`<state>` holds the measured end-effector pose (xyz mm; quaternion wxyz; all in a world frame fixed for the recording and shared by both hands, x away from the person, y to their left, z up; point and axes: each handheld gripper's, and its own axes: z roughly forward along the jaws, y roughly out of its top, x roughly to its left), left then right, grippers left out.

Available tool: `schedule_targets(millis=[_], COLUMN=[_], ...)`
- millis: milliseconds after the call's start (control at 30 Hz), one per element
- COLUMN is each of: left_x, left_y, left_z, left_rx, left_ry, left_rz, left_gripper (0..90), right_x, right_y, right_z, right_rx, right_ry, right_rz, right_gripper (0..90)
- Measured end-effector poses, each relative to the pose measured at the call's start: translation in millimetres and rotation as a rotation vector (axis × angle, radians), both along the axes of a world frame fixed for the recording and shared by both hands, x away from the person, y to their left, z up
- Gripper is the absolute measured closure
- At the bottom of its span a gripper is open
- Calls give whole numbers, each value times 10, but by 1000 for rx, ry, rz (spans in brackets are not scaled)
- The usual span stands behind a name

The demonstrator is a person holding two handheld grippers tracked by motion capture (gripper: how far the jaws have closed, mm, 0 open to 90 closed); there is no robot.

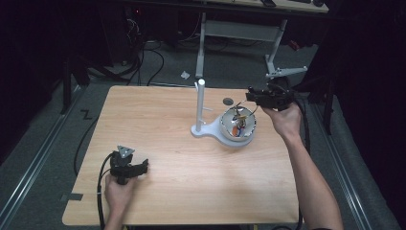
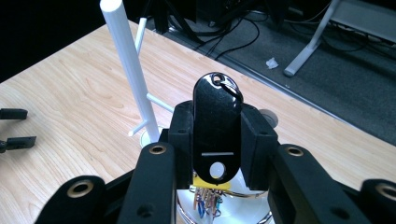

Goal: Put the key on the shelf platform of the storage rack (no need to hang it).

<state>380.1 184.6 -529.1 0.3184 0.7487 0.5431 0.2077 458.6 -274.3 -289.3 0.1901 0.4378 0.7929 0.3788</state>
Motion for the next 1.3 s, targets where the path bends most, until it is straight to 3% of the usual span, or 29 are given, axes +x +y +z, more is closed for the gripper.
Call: schedule_targets(millis=[500, 767, 1300], left_x=[0, 0, 0], left_y=[0, 0, 0], left_z=[0, 0, 0], left_rx=[0, 0, 0], left_ry=[0, 0, 0], left_rz=[0, 0, 0], left_gripper=[175, 175, 175], right_x=[97, 116, 112], right_y=[31, 41, 19], right_z=[-328, -513, -858], right_rx=[-3, -28, -17], right_ry=[61, 96, 148], right_rz=[-11, -15, -16], right_gripper=[703, 702, 702])
